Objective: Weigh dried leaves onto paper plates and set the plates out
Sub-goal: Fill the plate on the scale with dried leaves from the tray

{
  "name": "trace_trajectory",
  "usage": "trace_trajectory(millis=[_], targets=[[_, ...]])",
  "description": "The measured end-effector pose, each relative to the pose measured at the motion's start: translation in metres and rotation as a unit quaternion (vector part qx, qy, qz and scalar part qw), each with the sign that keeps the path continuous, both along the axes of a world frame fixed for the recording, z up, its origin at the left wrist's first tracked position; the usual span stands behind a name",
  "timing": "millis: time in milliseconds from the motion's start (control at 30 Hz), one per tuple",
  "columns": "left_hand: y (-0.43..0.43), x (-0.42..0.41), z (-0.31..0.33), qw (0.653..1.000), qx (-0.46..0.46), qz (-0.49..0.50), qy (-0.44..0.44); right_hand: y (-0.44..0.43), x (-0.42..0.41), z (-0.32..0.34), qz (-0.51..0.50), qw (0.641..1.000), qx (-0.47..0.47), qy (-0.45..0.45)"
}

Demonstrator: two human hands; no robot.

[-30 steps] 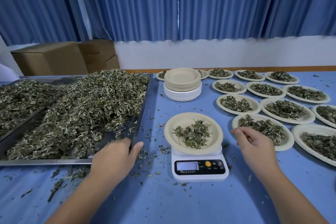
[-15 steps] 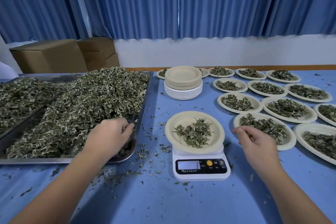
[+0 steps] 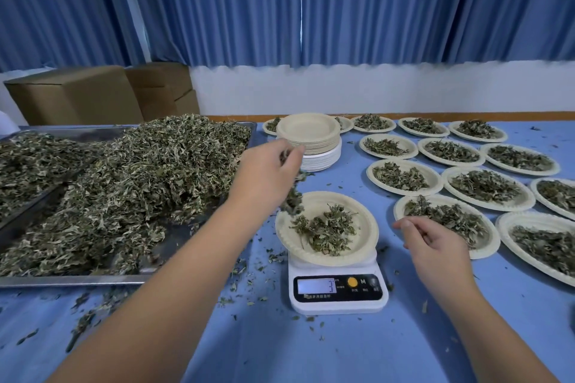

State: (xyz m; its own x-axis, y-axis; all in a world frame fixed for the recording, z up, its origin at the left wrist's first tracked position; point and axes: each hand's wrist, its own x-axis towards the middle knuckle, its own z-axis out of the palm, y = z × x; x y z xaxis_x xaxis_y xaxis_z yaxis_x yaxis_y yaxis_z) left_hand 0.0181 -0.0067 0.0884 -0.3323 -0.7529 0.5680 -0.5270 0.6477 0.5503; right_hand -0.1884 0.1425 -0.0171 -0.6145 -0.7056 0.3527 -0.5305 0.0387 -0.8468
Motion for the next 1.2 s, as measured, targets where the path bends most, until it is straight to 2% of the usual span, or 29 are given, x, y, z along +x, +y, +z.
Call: trace_trajectory(millis=[133, 333, 433, 567, 700, 767, 867, 967, 1067, 1200], targets=[[0.003, -0.027, -0.013, 0.997, 0.046, -0.061, 0.029, 0.001, 0.002, 0.003, -0.006, 1.0, -0.004, 0.0], [0.013, -0.023, -0.044, 0.968, 0.133, -0.182, -0.113, 0.001, 0.003, 0.006, 0.001, 1.0, -0.014, 0.002], [0.02, -0.008, -0.051, 0.972, 0.118, -0.176, -0.102, 0.0, 0.002, 0.005, 0.009, 1.0, -0.021, 0.002], [0.023, 0.018, -0.059, 0.983, 0.124, -0.125, -0.045, 0.001, 0.002, 0.004, 0.012, 1.0, -0.028, -0.006], [0.018, 0.054, -0.065, 0.992, 0.035, -0.031, -0.116, 0.003, 0.002, 0.004, 0.016, 1.0, -0.026, 0.002], [0.017, 0.072, -0.068, 0.988, 0.025, 0.038, -0.149, 0.003, 0.002, 0.004, 0.018, 0.999, -0.026, 0.005], [0.019, 0.094, -0.07, 0.977, 0.052, 0.145, -0.146, 0.003, 0.002, 0.003, 0.019, 0.999, -0.027, 0.012], [0.019, 0.106, -0.073, 0.935, 0.132, 0.237, -0.226, 0.003, 0.001, 0.002, 0.022, 0.999, -0.028, 0.018], [0.019, 0.108, -0.076, 0.898, 0.218, 0.243, -0.293, 0.002, 0.001, 0.001, 0.024, 0.999, -0.025, 0.028], [0.023, 0.104, -0.078, 0.905, 0.228, 0.206, -0.296, 0.0, 0.002, 0.0, 0.02, 0.999, -0.024, 0.04]])
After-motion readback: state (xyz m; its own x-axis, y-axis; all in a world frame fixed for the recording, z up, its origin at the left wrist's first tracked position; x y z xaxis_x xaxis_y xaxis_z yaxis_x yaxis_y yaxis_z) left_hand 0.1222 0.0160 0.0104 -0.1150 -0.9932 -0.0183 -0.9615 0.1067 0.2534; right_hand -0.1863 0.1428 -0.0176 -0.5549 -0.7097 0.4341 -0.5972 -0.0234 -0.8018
